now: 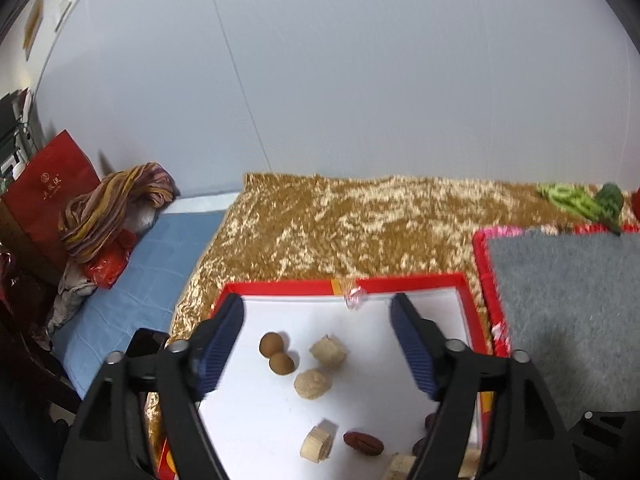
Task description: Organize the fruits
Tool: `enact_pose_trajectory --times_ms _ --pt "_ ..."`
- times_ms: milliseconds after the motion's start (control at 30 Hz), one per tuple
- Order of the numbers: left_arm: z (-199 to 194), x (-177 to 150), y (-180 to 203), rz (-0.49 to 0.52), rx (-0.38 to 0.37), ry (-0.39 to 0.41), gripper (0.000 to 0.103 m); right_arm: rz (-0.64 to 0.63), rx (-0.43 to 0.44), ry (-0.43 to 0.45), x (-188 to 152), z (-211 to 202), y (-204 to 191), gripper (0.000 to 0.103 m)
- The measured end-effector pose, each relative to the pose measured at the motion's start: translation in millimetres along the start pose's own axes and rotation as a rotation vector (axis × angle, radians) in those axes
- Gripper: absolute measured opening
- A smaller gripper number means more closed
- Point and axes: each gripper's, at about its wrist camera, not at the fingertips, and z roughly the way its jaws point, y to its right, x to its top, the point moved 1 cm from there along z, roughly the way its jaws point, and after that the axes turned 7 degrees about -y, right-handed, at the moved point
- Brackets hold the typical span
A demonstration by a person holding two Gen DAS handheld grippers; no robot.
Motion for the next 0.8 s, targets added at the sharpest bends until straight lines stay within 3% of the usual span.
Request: enact_pose_trajectory --times_ms 333,433,600,800 --pt "-22.3 0.8 6.1 -0.019 -0.019 0.064 0.09 0.075 -0.068 0.083 4.7 -26.9 25.5 0.05" --pt "-36.9 0.0 6.7 -0.044 -0.019 0.115 0.103 0.07 -0.105 0.119 4.2 -38.0 29.4 0.05" --pt "-54.6 -5.6 1.7 -0.125 -0.062 0.151 0.103 0.072 -0.16 0.167 1.8 -53.1 39.4 0.051" --pt "-60.0 -11.7 6.0 -0.122 -0.021 0.143 0.103 0.1 -0.206 0.221 0.5 -68.6 53.2 0.051"
